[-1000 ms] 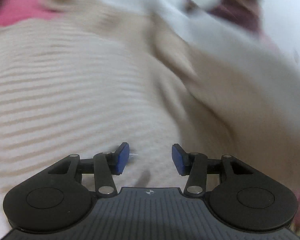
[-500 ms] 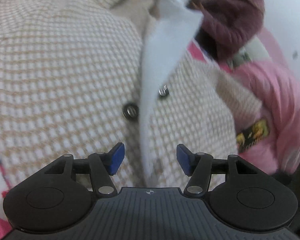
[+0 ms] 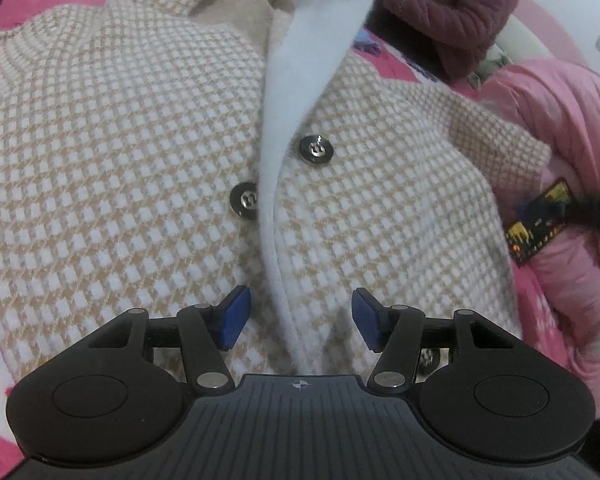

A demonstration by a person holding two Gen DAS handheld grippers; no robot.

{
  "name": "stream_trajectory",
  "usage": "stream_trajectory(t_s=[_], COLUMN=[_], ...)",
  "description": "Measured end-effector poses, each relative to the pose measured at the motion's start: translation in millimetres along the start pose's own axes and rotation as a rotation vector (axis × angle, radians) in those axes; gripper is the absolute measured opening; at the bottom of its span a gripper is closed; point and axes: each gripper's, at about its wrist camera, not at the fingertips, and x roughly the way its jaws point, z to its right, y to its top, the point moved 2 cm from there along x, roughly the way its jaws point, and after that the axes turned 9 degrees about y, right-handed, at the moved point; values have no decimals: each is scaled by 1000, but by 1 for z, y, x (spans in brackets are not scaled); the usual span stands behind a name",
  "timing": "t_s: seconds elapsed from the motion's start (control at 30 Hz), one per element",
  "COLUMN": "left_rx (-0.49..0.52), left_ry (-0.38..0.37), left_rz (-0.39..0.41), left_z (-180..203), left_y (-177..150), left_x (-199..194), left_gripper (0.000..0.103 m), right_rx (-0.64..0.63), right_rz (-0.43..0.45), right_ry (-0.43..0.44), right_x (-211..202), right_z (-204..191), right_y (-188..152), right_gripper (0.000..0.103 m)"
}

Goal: Fold clothes

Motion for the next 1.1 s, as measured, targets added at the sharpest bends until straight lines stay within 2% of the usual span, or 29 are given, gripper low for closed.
stream_trajectory(t_s=[0.13,0.2,0.3,0.4,0.5,0.53,0.6,0.63,0.73,0.83,0.9,0.93,1.0,1.1], left_rx=[-17,-12,-20,-30,-29,-28,-30,-36,-71,-108,-135,-149,-196,-282], left_ry=[22,34,30,-6,-37,-46,-66,-90,-204,-308,-348,-346,-348,-366], left_rz=[40,63,86,97,95,93,85,78,77,62,38,28,9,-10], left_z=[8,13,15,14,11,10,8,7,3,0,-3,-6,-15,-29], left_y=[7,9,11,15,15,15,16,16,19,17,14,12,9,6], left_x=[8,13,15,15,18,19,20,20,13,7,8,11,17,21], left_gripper=[56,56,56,47,38,32,17,7,4,4,4,4,4,4], right_rx=[21,53,89,6,-85,-111,-165,-191,-301,-602,-815,-885,-964,-1035], right_rz=[82,107,127,160,215,234,273,292,385,431,398,352,226,118], right_ry=[111,135,112,66,7,-9,-41,-57,18,14,-46,-69,-102,-149], right_x=[56,92,140,176,194,198,207,212,195,191,219,238,281,333], right_z=[-11,-13,-11,-19,-29,-32,-38,-41,-75,-131,-158,-167,-175,-175], right_y=[79,114,155,173,186,190,198,202,202,184,171,167,162,159], right_gripper=[61,64,66,66,66,63,36,9,9,9,9,9,9,10])
